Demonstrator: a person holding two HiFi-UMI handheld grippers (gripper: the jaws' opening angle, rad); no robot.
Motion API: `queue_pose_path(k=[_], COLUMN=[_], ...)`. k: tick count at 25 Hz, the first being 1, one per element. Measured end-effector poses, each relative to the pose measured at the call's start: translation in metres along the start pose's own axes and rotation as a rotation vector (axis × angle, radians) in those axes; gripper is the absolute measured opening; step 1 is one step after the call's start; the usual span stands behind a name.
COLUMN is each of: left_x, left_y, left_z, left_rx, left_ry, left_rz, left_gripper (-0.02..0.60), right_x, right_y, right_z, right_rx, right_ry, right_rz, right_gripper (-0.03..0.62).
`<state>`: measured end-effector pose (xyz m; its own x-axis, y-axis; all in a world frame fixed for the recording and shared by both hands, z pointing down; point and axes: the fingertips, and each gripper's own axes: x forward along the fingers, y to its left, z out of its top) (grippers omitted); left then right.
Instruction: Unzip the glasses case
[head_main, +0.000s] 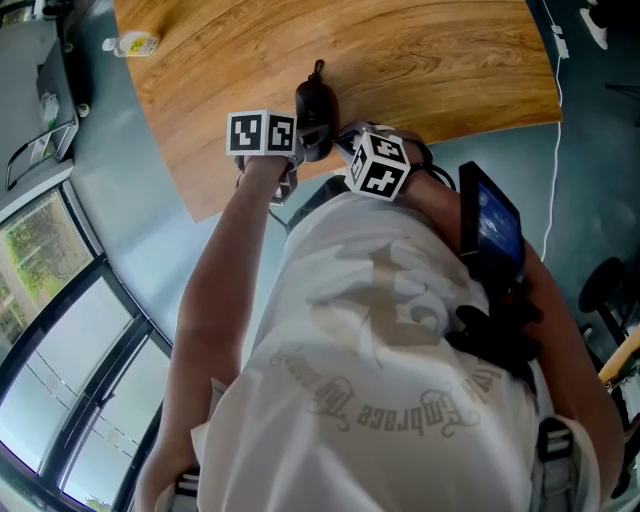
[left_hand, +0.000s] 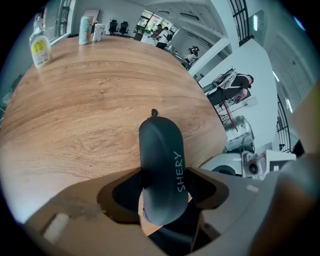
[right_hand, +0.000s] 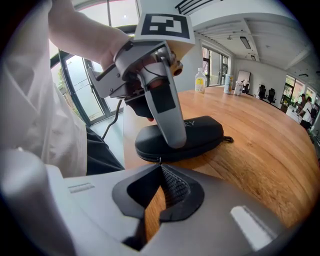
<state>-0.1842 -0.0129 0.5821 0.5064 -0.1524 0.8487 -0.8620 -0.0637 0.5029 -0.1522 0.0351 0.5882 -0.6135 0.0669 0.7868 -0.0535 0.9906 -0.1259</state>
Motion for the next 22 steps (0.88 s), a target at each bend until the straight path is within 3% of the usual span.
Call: queue_pose_path(k=[12,22], left_x=[0.001,0.0], left_y=[-0.005,-0.01], left_z=[-0.007,-0.015], left_rx=[0.122,0.285], left_ry=[0.063,0.147], left_rz=[0.036,0.078], left_gripper=[0.288,0.287], right_x=[-0.001,-0.004], right_y=[-0.006,-0.01], right_z=[-0.003,-0.005], right_rx=[0.005,0.019], right_ry=[0.002,0.004], right_rz=[-0.019,-0.042], right_gripper=[0.006,0.006])
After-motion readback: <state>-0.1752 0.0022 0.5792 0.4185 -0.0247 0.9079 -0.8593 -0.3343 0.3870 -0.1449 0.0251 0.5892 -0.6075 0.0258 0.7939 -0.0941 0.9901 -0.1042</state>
